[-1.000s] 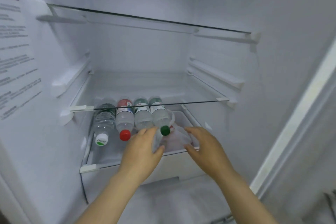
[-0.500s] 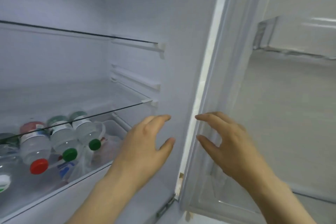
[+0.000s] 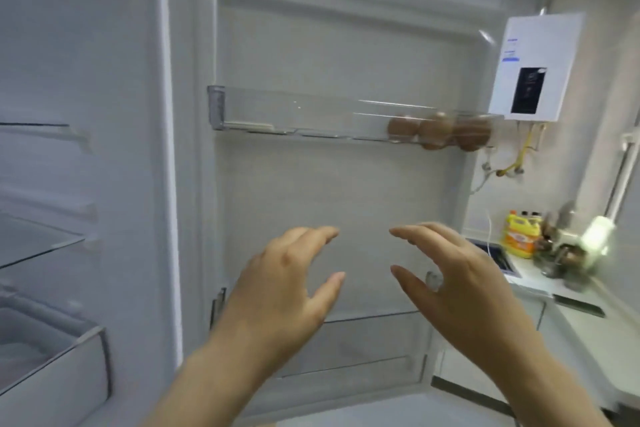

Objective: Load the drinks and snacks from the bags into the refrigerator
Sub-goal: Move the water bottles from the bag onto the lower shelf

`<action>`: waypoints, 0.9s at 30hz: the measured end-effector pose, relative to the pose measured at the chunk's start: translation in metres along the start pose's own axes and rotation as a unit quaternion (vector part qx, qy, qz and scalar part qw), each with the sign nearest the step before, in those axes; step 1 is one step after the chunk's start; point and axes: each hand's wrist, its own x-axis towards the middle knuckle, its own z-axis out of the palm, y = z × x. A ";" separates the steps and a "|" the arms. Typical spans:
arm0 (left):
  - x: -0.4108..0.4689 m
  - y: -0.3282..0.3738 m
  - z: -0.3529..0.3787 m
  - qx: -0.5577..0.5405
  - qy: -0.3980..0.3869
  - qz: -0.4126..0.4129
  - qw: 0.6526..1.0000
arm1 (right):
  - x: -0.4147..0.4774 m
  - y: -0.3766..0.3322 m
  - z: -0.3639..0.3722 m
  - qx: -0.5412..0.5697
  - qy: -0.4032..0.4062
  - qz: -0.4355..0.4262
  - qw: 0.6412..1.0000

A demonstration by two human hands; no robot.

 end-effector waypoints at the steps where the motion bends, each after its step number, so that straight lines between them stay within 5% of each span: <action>1: 0.003 0.012 0.010 -0.005 -0.003 0.006 1.000 | -0.008 0.011 -0.011 -0.012 0.005 0.010 1.000; 13: 0.037 0.164 0.133 -0.181 -0.093 0.166 0.965 | -0.117 0.107 -0.133 -0.160 0.021 0.202 0.966; 27: 0.060 0.261 0.240 -0.402 -0.228 0.377 0.803 | -0.200 0.102 -0.185 -0.347 0.113 0.463 0.807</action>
